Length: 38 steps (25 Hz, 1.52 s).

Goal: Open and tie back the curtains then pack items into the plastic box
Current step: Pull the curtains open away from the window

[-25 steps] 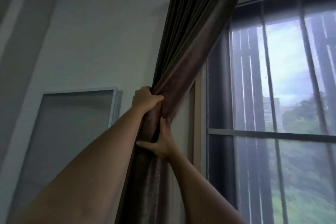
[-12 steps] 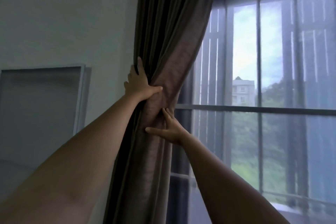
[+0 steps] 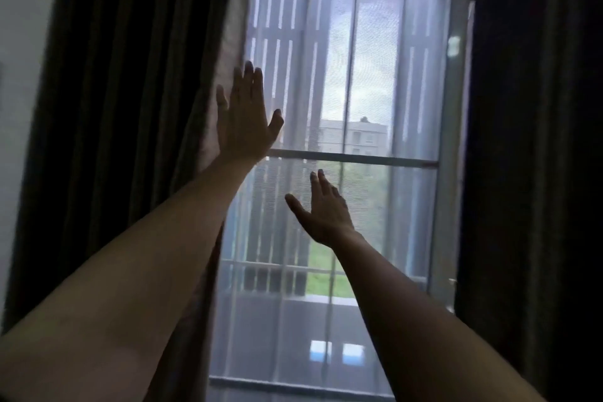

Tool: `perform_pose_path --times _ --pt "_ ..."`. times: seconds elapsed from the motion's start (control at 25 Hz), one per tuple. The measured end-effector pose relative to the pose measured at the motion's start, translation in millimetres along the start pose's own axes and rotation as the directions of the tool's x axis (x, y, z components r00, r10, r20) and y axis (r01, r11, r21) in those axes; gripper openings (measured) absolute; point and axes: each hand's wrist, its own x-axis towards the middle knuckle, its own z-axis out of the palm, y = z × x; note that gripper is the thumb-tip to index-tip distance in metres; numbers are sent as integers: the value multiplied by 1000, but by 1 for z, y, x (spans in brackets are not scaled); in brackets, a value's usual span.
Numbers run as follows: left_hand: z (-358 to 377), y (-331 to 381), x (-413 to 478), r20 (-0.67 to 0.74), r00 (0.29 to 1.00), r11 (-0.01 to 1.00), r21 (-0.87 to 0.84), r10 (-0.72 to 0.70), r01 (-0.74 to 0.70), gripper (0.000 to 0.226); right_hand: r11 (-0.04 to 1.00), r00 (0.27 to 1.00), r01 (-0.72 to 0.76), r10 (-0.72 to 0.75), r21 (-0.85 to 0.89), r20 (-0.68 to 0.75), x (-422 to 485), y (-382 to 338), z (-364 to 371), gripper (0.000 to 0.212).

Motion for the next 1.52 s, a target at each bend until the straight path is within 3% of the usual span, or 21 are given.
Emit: perform_pose_path --times 0.24,0.36,0.48,0.6,0.68,0.8,0.88,1.0,1.16,1.24,1.4,1.52 --pt "69 156 -14 100 986 974 -201 130 -108 70 943 955 -188 110 -275 -275 -58 135 -87 77" --pt "101 215 -13 132 979 946 -306 155 -108 71 882 864 -336 149 -330 -480 -74 181 -117 76" --pt "135 264 -2 162 964 890 -439 212 -122 72 820 781 -464 202 -334 -590 -79 222 -140 78" --pt "165 309 10 176 956 758 -649 235 -67 72 761 734 -585 349 -280 -583 -82 256 -153 93" --pt "187 339 14 269 932 658 -751 241 47 80 726 682 -662 481 -185 -551 -88 279 -152 99" --pt "219 386 13 399 870 587 -792 288 169 102 711 625 -698 550 -82 -553 -95 308 -149 76" --pt "238 416 8 398 856 588 -796 330 143 112 705 589 -706 534 -65 -607 -98 327 -151 47" --pt "254 456 3 377 864 603 -790 333 112 102 673 564 -725 462 -143 -685 -107 354 -158 30" --pt "269 511 3 305 891 681 -732 336 -6 88 542 531 -791 374 -285 -760 -127 407 -176 33" --pt "277 534 10 300 877 652 -758 375 -20 84 500 496 -812 316 -303 -809 -129 427 -187 31" --pt "293 579 29 301 818 554 -832 490 -25 84 523 447 -801 199 -292 -872 -127 472 -217 23" --pt "307 622 30 297 772 493 -870 562 -24 84 557 410 -798 223 -229 -884 -137 512 -243 37"
